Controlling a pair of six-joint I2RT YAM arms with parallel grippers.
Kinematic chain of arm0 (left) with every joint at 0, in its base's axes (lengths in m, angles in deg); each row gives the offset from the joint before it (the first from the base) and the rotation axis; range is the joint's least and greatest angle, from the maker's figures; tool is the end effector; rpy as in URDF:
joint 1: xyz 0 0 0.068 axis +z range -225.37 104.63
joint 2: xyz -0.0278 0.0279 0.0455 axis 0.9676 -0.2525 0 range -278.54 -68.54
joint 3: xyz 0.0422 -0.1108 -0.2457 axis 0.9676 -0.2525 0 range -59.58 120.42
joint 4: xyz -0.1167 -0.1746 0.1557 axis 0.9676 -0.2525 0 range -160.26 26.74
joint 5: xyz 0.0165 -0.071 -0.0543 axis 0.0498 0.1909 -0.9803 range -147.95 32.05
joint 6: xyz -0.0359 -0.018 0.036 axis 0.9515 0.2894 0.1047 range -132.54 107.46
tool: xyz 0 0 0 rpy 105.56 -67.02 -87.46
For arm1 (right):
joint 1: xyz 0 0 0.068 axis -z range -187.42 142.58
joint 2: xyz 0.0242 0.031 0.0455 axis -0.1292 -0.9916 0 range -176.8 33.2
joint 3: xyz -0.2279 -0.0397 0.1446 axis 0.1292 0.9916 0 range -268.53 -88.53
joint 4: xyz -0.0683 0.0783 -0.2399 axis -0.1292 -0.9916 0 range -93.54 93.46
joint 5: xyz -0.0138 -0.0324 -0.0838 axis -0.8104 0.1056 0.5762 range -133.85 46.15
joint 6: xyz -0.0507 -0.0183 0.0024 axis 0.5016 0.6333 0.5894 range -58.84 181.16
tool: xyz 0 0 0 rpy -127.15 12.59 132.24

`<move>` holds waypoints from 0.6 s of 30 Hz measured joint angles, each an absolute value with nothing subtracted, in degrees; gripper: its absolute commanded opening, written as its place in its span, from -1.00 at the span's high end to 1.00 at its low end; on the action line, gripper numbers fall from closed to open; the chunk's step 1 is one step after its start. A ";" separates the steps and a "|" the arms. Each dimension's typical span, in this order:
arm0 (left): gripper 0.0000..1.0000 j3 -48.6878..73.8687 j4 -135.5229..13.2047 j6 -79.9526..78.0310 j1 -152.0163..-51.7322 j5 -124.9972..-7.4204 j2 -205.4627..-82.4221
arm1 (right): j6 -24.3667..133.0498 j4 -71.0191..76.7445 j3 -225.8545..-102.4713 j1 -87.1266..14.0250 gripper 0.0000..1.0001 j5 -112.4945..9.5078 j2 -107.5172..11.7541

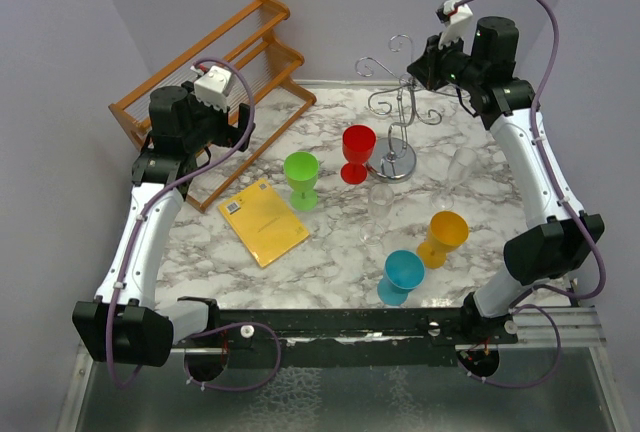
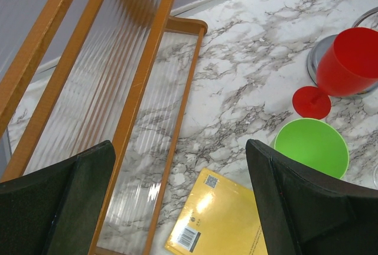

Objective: Place the wine glass upside down on the wine glass rack

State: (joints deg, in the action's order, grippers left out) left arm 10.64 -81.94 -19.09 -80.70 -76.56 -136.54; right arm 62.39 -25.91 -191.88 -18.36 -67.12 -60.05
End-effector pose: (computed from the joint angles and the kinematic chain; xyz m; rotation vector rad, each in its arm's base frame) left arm 0.2646 -0.0360 0.3971 0.4141 1.8054 -0.2866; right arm 0.3571 0.0832 0.4438 -0.4749 1.8499 0.5012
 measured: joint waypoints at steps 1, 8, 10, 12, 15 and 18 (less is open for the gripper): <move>-0.90 10.64 -81.94 -19.28 -80.87 -76.60 -136.59 | 62.24 -26.15 -191.79 -18.36 0.98 -67.34 -59.88; -0.90 10.64 -81.92 -20.27 -84.02 -76.82 -138.95 | 61.36 -26.58 -191.64 -18.73 0.98 -68.02 -59.77; -0.90 10.70 -81.92 -20.42 -84.96 -76.91 -140.15 | 61.39 -26.58 -191.64 -18.73 0.98 -67.99 -59.77; -0.90 10.79 -81.94 -20.38 -85.66 -77.06 -141.40 | 61.43 -26.61 -191.64 -18.73 0.98 -67.97 -59.77; -0.87 11.58 -81.74 -19.46 -86.66 -77.78 -143.58 | 61.49 -26.61 -191.57 -18.73 0.98 -67.93 -59.77; -0.85 13.78 -81.28 -17.12 -87.58 -78.72 -146.77 | 61.84 -26.58 -191.55 -18.76 0.92 -67.69 -59.77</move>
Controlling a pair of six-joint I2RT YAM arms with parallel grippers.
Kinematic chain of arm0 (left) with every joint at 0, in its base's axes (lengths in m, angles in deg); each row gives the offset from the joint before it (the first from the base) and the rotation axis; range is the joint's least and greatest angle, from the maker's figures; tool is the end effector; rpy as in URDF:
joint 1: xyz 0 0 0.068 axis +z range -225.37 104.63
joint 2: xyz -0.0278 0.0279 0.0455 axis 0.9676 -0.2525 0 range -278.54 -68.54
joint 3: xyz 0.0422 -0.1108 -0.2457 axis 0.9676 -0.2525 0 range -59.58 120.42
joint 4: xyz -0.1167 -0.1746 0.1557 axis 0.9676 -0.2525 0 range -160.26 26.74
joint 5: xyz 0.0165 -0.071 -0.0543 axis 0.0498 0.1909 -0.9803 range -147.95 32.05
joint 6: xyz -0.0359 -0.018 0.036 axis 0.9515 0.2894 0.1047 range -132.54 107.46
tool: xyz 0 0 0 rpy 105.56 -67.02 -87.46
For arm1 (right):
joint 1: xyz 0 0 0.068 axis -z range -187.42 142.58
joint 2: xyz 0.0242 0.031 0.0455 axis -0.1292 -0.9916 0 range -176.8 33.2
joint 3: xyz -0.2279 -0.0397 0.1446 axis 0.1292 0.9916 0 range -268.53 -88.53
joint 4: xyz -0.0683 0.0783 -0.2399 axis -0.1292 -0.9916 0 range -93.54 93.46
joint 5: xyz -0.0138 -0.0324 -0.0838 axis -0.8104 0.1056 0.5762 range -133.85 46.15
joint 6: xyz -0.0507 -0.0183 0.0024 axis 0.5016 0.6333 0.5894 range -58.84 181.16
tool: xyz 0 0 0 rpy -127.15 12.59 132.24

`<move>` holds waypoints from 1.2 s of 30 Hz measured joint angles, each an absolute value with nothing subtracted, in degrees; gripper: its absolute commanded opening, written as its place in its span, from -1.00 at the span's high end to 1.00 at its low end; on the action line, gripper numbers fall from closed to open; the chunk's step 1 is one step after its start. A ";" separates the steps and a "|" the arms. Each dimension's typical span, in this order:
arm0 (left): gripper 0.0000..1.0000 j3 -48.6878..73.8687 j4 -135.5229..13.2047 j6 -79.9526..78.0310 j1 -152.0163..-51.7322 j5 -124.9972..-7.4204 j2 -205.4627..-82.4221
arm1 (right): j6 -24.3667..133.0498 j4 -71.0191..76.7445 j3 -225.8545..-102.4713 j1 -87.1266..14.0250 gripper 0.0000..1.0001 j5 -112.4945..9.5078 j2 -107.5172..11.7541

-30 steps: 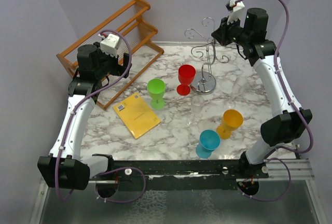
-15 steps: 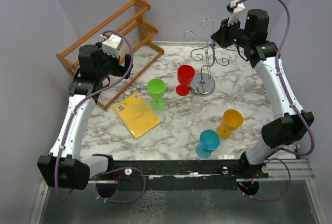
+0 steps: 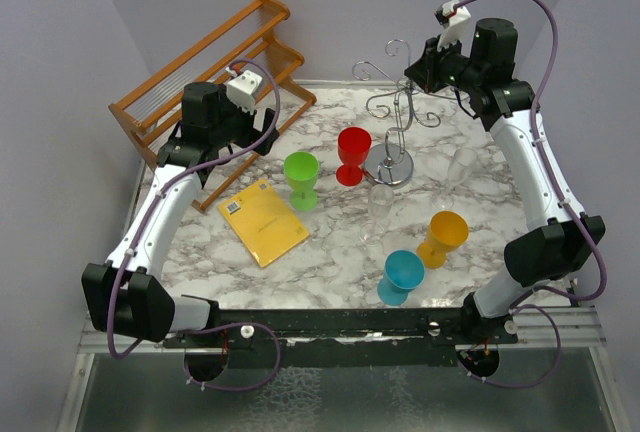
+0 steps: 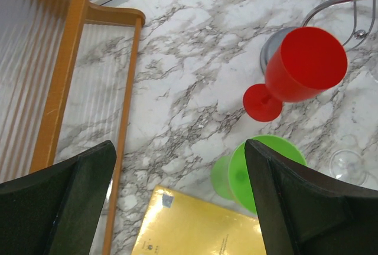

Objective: Place the wine glass upside down on the wine glass rack

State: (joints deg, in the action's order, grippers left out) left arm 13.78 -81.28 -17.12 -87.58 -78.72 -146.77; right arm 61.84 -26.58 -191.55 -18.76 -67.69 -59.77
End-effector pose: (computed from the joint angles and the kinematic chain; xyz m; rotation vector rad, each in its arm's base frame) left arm 0.3044 -0.0786 0.3692 0.5204 1.8991 -0.4437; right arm 0.3547 0.0857 0.4425 -0.4789 1.8626 0.5236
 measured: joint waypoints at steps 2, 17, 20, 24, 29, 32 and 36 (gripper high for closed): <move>-0.84 15.51 -80.65 -15.22 -88.28 -79.55 -149.09 | 62.00 -26.56 -191.53 -18.78 0.82 -67.43 -59.77; -0.58 34.00 -79.14 -5.05 -96.43 -83.49 -170.25 | 63.57 -25.56 -190.15 -19.00 0.05 -64.52 -56.69; -0.47 36.56 -80.48 -4.70 -98.12 -83.51 -173.74 | 64.29 -25.38 -189.45 -19.00 -0.11 -63.67 -55.84; -0.41 39.71 -83.01 -4.68 -99.54 -83.53 -177.79 | 65.30 -25.10 -186.94 -19.00 -0.21 -61.90 -53.26; -0.23 41.28 -85.90 -4.75 -100.67 -84.08 -180.83 | 66.19 -24.53 -183.79 -19.00 -0.23 -59.97 -49.41; -0.08 41.30 -86.99 -4.92 -101.05 -84.12 -181.61 | 66.63 -23.87 -182.72 -19.00 -0.23 -59.25 -47.86; 0.09 42.44 -88.67 -5.34 -101.44 -84.06 -183.08 | 67.33 -23.39 -181.67 -19.00 -0.23 -58.42 -47.00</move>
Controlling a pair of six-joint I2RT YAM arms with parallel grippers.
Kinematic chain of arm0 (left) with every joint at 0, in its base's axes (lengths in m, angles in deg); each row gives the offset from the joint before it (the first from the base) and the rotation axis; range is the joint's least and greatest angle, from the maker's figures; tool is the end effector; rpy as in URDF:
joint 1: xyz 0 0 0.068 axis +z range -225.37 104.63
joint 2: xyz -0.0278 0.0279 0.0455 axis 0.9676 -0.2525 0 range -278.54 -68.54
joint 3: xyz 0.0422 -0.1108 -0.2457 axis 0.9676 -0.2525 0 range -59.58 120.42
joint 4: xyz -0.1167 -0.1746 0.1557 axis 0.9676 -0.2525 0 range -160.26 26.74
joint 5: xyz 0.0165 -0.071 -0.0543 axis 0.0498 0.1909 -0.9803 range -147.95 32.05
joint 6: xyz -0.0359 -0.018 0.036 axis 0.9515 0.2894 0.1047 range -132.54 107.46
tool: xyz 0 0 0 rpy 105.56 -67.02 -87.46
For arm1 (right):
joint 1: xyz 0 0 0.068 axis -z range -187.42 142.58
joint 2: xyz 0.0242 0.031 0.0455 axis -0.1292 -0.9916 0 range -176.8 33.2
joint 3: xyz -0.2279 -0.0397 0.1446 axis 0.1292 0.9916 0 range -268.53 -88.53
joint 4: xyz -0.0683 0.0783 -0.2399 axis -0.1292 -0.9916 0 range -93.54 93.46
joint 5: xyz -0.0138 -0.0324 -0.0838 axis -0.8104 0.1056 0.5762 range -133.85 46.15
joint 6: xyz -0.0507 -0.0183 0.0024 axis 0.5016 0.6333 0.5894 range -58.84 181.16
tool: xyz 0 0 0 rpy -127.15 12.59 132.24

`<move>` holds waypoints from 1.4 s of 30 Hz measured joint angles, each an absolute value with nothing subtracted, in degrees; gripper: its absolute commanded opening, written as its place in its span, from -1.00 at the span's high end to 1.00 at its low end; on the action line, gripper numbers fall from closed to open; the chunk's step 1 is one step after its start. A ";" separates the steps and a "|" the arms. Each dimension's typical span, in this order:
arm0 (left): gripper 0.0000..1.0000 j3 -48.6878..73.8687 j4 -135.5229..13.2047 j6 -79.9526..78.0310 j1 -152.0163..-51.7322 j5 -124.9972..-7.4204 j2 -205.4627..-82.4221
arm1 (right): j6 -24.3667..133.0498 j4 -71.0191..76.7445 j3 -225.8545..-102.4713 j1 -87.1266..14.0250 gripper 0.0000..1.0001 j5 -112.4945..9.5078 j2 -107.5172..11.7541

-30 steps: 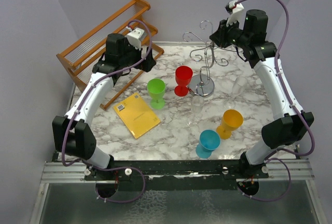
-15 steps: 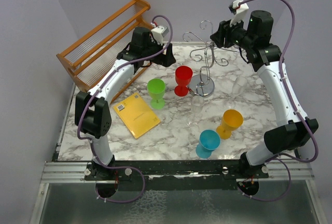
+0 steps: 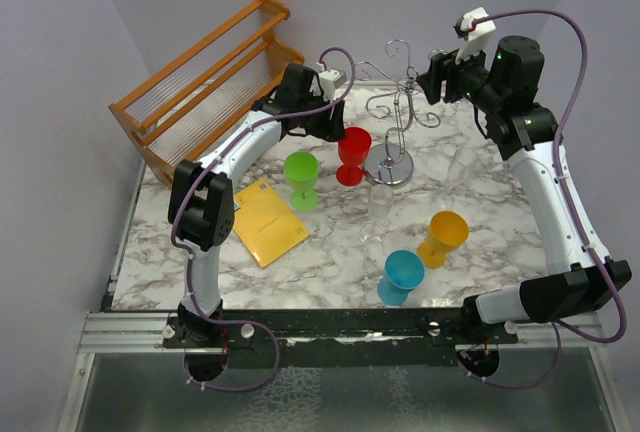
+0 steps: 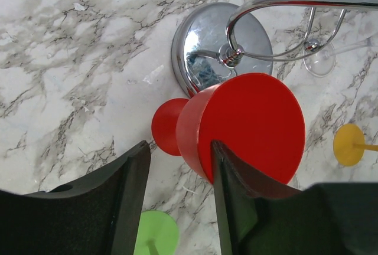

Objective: Place the wine glass upside down on the wine glass rack

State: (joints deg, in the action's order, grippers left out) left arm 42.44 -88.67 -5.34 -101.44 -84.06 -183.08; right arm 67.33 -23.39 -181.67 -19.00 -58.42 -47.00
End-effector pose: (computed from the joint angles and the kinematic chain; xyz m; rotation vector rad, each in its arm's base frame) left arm 0.4111 -0.2184 0.2940 0.6244 2.1928 -0.8202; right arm 0.2977 0.0700 0.4609 -0.4573 1.7570 0.2973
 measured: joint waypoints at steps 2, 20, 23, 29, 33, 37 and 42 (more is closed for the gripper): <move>0.18 43.18 -89.20 -5.58 -101.61 -84.01 -184.00 | 67.53 -23.37 -181.23 -19.00 -0.23 -58.07 -46.94; 1.00 44.60 -93.41 -6.61 -99.47 -82.94 -184.74 | 71.00 -23.42 -180.69 -19.00 -0.62 -56.19 -46.59; 1.00 45.80 -93.44 -5.29 -97.22 -84.08 -184.74 | 72.69 -23.52 -180.32 -19.00 -0.72 -56.21 -45.91; 1.00 50.70 -93.28 -2.08 -91.56 -87.12 -184.67 | 75.48 -24.27 -180.30 -18.98 -0.82 -56.98 -44.56; 1.00 51.84 -93.22 -0.14 -87.89 -88.62 -183.32 | 77.19 -26.19 -180.56 -18.93 -0.85 -59.78 -43.92; 1.00 51.86 -93.39 0.78 -84.96 -88.54 -179.91 | 77.91 -27.15 -181.21 -18.93 -0.86 -62.73 -43.92; 1.00 51.90 -92.67 1.39 -83.93 -87.18 -172.41 | 77.87 -28.73 -183.22 -18.93 -0.84 -66.62 -43.97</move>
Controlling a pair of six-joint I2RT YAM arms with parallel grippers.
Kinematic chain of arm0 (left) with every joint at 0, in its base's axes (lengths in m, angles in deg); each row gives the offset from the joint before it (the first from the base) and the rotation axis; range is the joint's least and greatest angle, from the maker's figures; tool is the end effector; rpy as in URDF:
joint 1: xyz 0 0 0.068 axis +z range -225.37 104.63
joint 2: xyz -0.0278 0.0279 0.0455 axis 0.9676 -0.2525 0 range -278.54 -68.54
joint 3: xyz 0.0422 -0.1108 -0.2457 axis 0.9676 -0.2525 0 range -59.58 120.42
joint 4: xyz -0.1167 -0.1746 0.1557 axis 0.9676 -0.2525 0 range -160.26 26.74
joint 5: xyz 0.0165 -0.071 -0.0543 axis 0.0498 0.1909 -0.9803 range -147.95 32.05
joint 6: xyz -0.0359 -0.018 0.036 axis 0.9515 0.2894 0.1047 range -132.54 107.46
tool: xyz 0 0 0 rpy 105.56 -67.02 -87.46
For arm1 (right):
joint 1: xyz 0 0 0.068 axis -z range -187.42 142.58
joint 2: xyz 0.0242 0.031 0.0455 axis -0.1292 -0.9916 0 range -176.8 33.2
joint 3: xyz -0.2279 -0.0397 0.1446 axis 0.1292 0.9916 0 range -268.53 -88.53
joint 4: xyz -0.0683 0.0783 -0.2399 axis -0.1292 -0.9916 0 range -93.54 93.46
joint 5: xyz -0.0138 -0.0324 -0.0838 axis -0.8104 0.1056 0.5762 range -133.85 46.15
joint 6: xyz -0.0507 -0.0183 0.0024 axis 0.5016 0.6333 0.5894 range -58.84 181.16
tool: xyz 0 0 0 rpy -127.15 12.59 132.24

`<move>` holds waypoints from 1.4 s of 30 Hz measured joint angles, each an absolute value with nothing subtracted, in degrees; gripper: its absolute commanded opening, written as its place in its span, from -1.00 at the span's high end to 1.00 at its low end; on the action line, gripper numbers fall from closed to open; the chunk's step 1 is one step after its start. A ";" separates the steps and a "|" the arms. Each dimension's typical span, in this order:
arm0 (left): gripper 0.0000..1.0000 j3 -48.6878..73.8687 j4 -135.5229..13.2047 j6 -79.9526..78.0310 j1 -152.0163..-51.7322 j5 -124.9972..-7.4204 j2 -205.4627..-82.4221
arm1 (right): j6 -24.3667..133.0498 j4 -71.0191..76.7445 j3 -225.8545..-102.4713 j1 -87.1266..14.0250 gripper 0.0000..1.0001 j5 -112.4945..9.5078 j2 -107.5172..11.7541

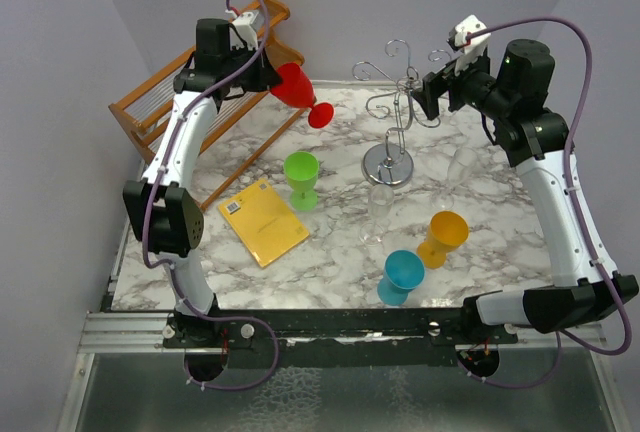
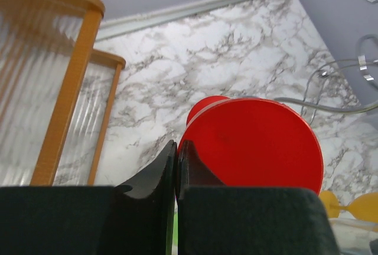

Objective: Place the wine glass upside down on the wine glass rack

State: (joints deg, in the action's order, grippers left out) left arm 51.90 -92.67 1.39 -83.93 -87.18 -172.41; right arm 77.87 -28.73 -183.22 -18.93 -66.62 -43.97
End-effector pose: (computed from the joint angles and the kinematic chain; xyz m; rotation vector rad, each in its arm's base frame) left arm 0.4085 -0.0789 0.4227 0.2518 1.9591 -0.7543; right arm 0.2720 0.0693 0.4748 -0.7081 1.6727 0.2981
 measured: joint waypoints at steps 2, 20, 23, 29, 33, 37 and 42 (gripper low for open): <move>1.00 52.41 -91.58 2.14 -83.93 -86.53 -169.46 | 77.10 -29.14 -184.84 -18.93 -0.81 -68.26 -44.14; 1.00 55.07 -76.02 19.38 -84.13 -84.62 -160.48 | 60.71 -24.55 -198.52 -25.64 -0.63 -77.63 -57.82; 1.00 54.26 -74.57 21.48 -84.26 -85.04 -160.48 | 57.67 -23.24 -199.09 -28.13 -0.57 -76.69 -60.12; 1.00 51.66 -71.73 25.06 -84.41 -86.70 -160.48 | 53.23 -21.36 -201.67 -29.55 -0.32 -75.82 -63.79; 1.00 50.81 -71.05 26.09 -84.50 -87.51 -160.48 | 51.24 -19.94 -203.07 -29.75 -0.11 -74.46 -64.77; 1.00 50.31 -70.09 27.01 -84.63 -88.45 -160.48 | 49.43 -19.07 -205.71 -30.10 0.09 -72.45 -65.63; 1.00 49.85 -69.22 27.77 -84.87 -89.04 -160.48 | 48.10 -18.61 -207.53 -30.49 0.26 -69.74 -66.20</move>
State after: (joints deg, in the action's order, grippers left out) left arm 49.85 -69.22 27.77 -84.87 -89.04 -160.48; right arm 48.10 -18.61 -207.53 -30.49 -69.74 -66.20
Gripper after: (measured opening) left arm 0.021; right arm 0.414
